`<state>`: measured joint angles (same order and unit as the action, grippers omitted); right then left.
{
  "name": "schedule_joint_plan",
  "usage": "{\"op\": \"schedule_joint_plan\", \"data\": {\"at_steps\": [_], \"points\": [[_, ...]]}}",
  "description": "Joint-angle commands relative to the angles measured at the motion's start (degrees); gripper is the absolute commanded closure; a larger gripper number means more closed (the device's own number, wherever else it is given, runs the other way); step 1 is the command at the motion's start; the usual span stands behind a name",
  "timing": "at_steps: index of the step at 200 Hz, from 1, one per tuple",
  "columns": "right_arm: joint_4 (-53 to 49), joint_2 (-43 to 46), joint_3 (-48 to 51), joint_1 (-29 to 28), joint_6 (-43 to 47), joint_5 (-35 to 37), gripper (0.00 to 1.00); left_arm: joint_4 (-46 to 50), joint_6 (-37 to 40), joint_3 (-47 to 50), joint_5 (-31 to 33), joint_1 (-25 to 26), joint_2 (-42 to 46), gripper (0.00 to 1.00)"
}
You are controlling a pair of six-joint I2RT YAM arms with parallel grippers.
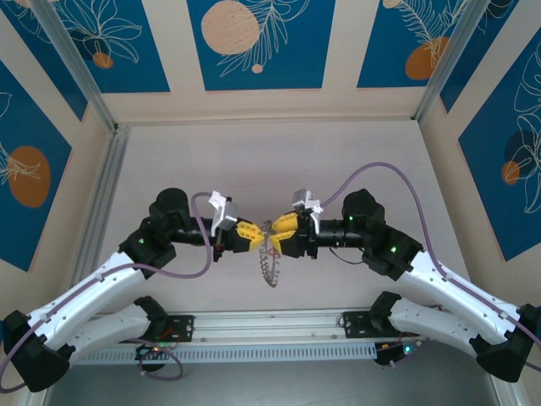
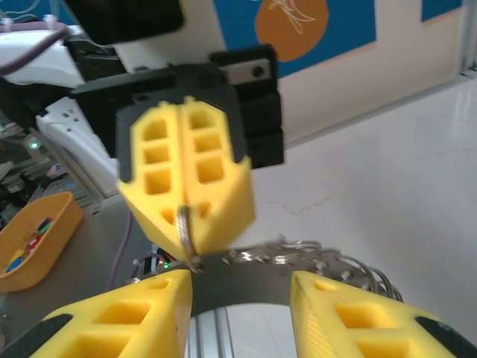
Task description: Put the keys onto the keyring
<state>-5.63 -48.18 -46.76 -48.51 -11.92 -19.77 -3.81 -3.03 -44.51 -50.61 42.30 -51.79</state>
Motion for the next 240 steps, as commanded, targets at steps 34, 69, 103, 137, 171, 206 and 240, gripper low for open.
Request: {"op": "schedule_joint_plan", "data": {"at_steps": [34,69,103,137,171,206,240], "points": [[3.96,-0.24,-0.26,-1.59,1.83,-3.6,0.65,-1.99,0.22,-1.89,-2.04,1.03,-0.77,1.0],[3.76,-1.15,-0.3,-1.58,2.08,-3.38,0.73,-2.77,-0.29,-1.72,-2.04,1.21,-0.77,1.0],[3.24,-1.45,-0.49,-1.72,2.52,-3.17,0.88,-3.55,-0.71,-1.63,-2.2,1.42,-0.8,1.0],[0.89,-0.95,-1.82,-1.58,3.61,-1.02,1.0,-2.47,-0.34,-1.97,-1.92,1.47,-0.85,1.0],[-10.81,-1.29,-7.59,-1.5,8.27,2.32,1.0,5.45,2.98,-4.46,0.61,1.5,-0.03,0.72],[-25.73,-3.69,-15.9,-1.63,13.43,6.52,1.0,16.61,8.99,-8.34,7.79,1.51,1.18,0.62],[-37.43,-9.93,-24.36,-2.6,16.39,9.07,1.0,19.0,10.41,-10.56,10.6,1.49,-0.14,0.63]]}}
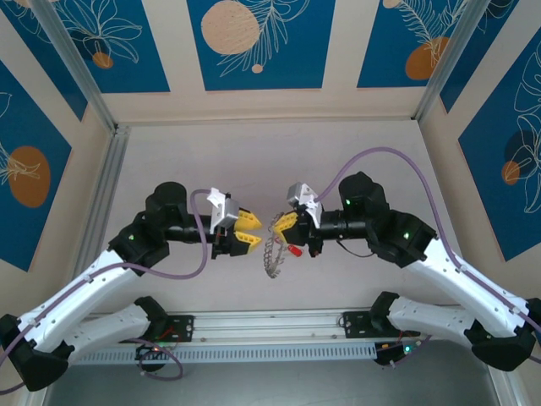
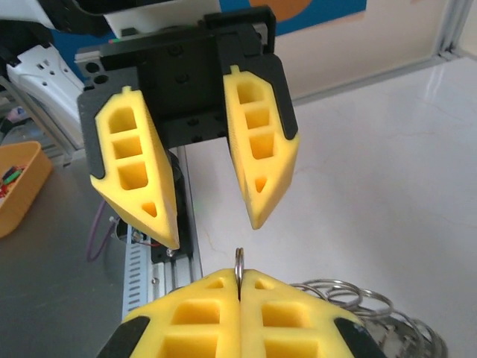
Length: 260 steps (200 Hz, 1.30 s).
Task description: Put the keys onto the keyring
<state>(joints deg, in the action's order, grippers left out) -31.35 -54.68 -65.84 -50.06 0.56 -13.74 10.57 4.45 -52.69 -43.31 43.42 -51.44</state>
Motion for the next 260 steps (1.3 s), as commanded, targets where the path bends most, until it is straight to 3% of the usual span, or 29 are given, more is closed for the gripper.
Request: {"op": "schedule_joint_plan", "data": {"at_steps": [1,65,161,181,207,246,260], "points": [[-12.01,-3.61,-5.44,-1.07,3.96,3.07,1.0,4.58,2.89,-2.4,3.31,0.41,-0.54,0.63],[-19.8,-9.42,-13.89,-3.32,4.24,7.01,1.0,5.76,4.42,-4.39,1.55,1.25,-3.91,0.71],[-21.89,-13.01,-18.05,-5.55,6.7,4.63,1.0,6.39,5.92,-5.15,-0.96,3.15,-6.04,0.76],[-21.09,-12.8,-17.99,-5.66,6.65,3.68,1.0,6.38,5.99,-4.97,-0.99,3.38,-6.21,0.82],[-20.59,-12.56,-18.07,-5.7,6.91,3.63,1.0,6.56,6.1,-4.88,-1.33,3.58,-6.48,1.0],[-18.21,-11.41,-16.67,-5.59,7.26,2.94,1.0,6.03,5.8,-4.37,-1.73,3.87,-6.38,1.0],[-16.31,-10.06,-14.77,-5.2,6.65,2.0,0.83,4.13,4.65,-3.38,-0.32,3.81,-5.55,1.0]]}}
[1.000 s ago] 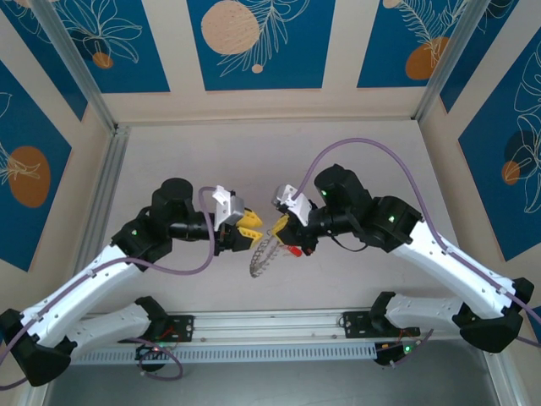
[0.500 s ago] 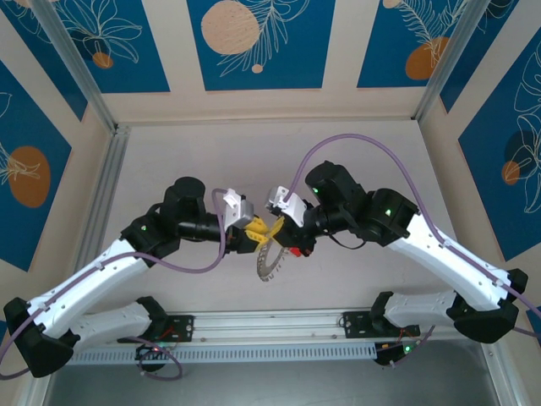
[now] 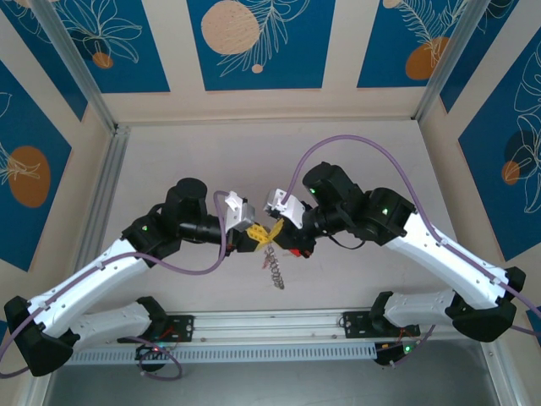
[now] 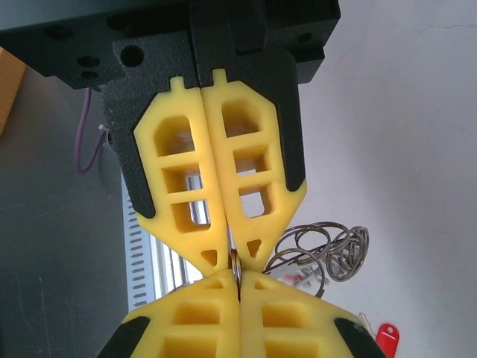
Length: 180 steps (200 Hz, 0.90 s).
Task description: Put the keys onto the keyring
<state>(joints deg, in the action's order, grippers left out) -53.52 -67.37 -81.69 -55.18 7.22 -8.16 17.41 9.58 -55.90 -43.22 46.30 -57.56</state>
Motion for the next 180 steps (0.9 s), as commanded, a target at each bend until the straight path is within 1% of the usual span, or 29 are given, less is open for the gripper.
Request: {"op": "schedule_joint_plan", "data": {"at_steps": [1,6,21,32,47,64,78,99,126,143,157,180], "points": [[6.04,2.84,1.3,-0.01,-0.1,-3.64,0.82,-2.94,-0.55,-0.08,-0.35,0.91,0.63,1.0],[7.03,3.57,2.35,0.34,-0.66,-4.08,0.77,-4.14,-1.2,0.48,-0.34,0.95,0.99,1.0],[10.1,6.32,6.07,1.79,-2.64,-5.82,0.67,-9.02,-4.11,2.71,-1.21,0.9,2.11,1.0],[12.37,8.68,9.01,3.37,-4.36,-7.68,0.63,-12.61,-6.24,4.34,-1.54,0.97,2.99,1.0],[16.08,12.52,13.34,5.57,-7.08,-10.7,0.6,-17.9,-9.4,6.49,-2.56,0.73,4.03,1.0],[20.08,16.14,18.14,8.36,-9.94,-13.81,0.6,-23.94,-13.82,8.49,-4.28,0.68,4.55,1.0],[22.57,18.39,20.94,9.57,-11.43,-16.06,0.6,-29.24,-17.54,9.97,-5.32,0.63,4.81,1.0],[26.08,20.79,24.11,10.09,-12.66,-18.89,0.6,-36.85,-22.11,12.47,-5.39,0.64,5.43,1.0],[27.87,20.66,25.08,10.11,-12.94,-20.14,0.61,-44.79,-26.45,14.96,-6.17,0.67,5.32,1.0],[29.46,20.7,25.62,10.18,-13.18,-21.0,0.62,-47.16,-28.01,15.46,-6.65,0.77,4.67,1.0],[33.03,20.7,26.49,10.12,-14.04,-22.21,0.63,-48.51,-28.71,15.8,-6.96,0.83,4.01,1.0],[36.24,19.94,27.08,10.09,-14.68,-21.77,0.65,-50.38,-29.6,16.24,-7.11,0.81,3.48,1.0]]}}
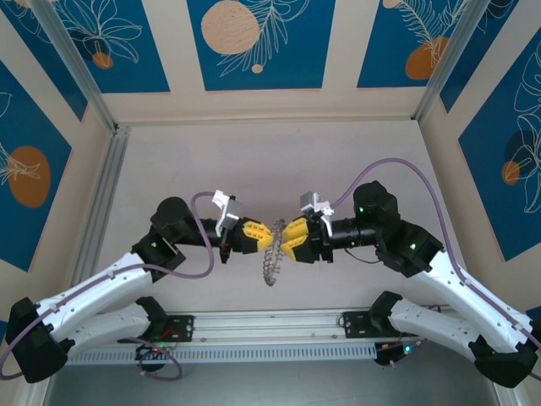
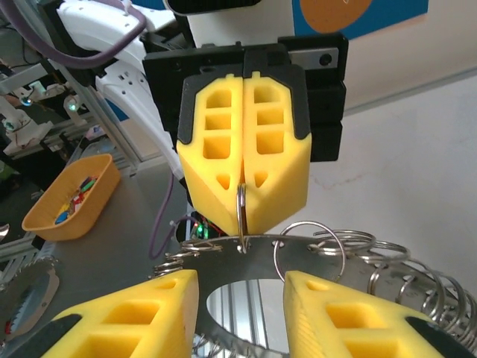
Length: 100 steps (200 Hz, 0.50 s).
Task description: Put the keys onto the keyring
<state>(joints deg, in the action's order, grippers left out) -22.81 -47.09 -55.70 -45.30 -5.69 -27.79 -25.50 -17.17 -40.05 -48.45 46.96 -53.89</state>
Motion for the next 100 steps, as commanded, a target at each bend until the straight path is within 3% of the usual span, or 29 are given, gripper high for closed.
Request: {"op": "schedule_joint_plan", "data": {"at_steps": [1,55,91,100], "points": [[5.69,-0.4,1.15,0.21,-1.82,-2.16,0.65,-7.51,-2.86,0.45,-1.86,0.19,-0.22,1.0],[9.86,-3.01,1.46,-0.48,-2.92,-4.15,0.73,-5.79,-1.34,0.72,-1.32,0.16,-0.67,1.0],[8.27,-4.5,0.07,-1.29,-1.66,-3.74,1.0,-5.83,-1.02,0.58,-1.12,0.15,-1.11,1.0],[8.14,-4.26,0.03,-1.38,-1.44,-3.6,1.0,-5.05,-0.68,0.31,-1.14,0.16,-1.2,1.0]]}}
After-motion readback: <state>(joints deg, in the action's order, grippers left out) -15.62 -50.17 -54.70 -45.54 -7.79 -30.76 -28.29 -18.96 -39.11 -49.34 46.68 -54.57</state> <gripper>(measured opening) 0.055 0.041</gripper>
